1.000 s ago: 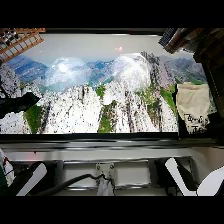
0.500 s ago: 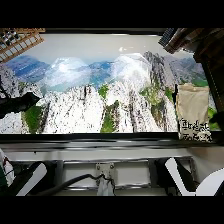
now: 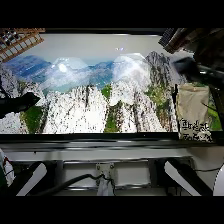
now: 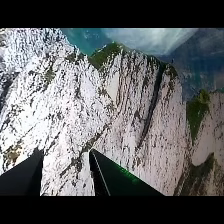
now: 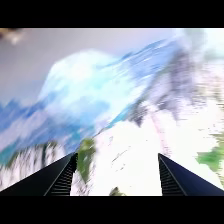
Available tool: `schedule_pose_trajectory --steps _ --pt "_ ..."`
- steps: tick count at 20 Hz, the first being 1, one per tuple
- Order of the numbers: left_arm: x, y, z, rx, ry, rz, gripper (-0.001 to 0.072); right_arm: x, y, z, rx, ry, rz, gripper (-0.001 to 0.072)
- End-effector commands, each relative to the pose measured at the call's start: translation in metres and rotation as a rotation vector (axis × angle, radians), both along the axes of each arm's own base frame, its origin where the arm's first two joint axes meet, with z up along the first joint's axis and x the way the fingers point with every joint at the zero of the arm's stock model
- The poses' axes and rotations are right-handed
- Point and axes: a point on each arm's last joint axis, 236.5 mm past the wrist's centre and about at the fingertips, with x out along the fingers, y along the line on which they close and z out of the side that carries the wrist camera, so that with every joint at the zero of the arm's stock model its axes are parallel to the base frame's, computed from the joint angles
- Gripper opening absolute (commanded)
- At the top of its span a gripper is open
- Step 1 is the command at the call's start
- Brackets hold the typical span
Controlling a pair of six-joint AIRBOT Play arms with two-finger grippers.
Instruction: Fold the clothes and pants, and hang the long-sleeved shirts on hangers.
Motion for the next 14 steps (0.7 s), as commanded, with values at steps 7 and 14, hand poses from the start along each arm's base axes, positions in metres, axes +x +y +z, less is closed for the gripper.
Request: schedule_pose_trajectory --steps 7,14 --pt "0.000 0.000 0.000 0.001 -0.001 0.000 0.0298 -0.038 0.142 -0.042 -0.257 0.003 0.458 0.0574" --pt "0.000 0.000 0.000 0.001 -0.001 0.000 0.0298 -0.041 0.147 -0.042 -0.257 0.000 0.471 0.0574"
